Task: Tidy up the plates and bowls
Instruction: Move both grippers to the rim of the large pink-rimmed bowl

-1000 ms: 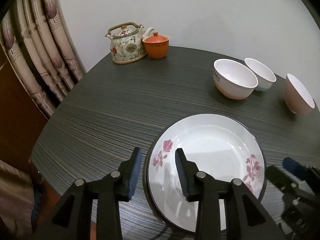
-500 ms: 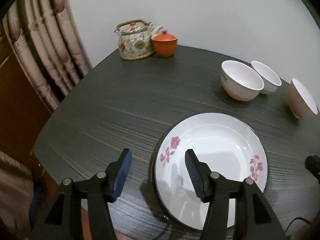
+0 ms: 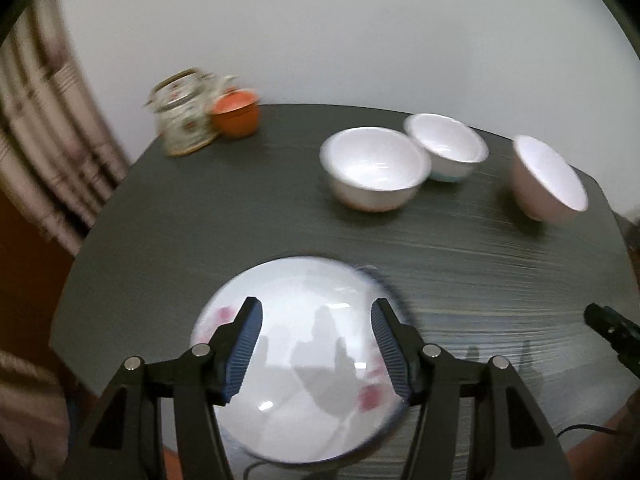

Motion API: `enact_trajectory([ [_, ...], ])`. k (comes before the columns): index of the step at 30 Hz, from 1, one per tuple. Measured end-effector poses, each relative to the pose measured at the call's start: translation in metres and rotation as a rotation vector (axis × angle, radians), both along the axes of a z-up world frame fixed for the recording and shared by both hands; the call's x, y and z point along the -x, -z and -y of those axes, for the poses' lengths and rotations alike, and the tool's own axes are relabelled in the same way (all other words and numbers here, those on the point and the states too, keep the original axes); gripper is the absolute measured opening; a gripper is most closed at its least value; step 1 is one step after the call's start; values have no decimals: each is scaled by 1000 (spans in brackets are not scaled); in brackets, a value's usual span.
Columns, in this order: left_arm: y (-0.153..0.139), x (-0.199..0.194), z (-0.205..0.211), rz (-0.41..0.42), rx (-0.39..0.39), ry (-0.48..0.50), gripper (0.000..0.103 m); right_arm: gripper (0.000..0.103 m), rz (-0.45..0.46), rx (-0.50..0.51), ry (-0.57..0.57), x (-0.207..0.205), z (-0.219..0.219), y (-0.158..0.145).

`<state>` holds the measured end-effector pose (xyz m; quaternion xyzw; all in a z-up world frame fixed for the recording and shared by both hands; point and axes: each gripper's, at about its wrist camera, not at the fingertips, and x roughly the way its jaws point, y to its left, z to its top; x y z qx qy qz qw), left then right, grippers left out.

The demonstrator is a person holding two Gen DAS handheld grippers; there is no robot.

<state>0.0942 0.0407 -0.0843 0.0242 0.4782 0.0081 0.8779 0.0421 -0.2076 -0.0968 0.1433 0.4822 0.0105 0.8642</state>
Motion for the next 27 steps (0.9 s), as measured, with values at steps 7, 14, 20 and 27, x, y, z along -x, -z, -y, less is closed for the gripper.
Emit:
enact_trajectory([
  [7, -16, -36, 70, -6, 3, 113, 58, 59, -71, -30, 72, -10, 71, 2],
  [14, -28, -83, 129, -42, 56, 175, 58, 59, -51, -5, 99, -45, 114, -13],
  [20, -27, -127, 166, -101, 130, 187, 58, 59, -71, -1, 84, -89, 136, -22],
  [27, -4, -168, 189, -201, 210, 136, 58, 59, -131, -70, 115, -142, 159, -12],
])
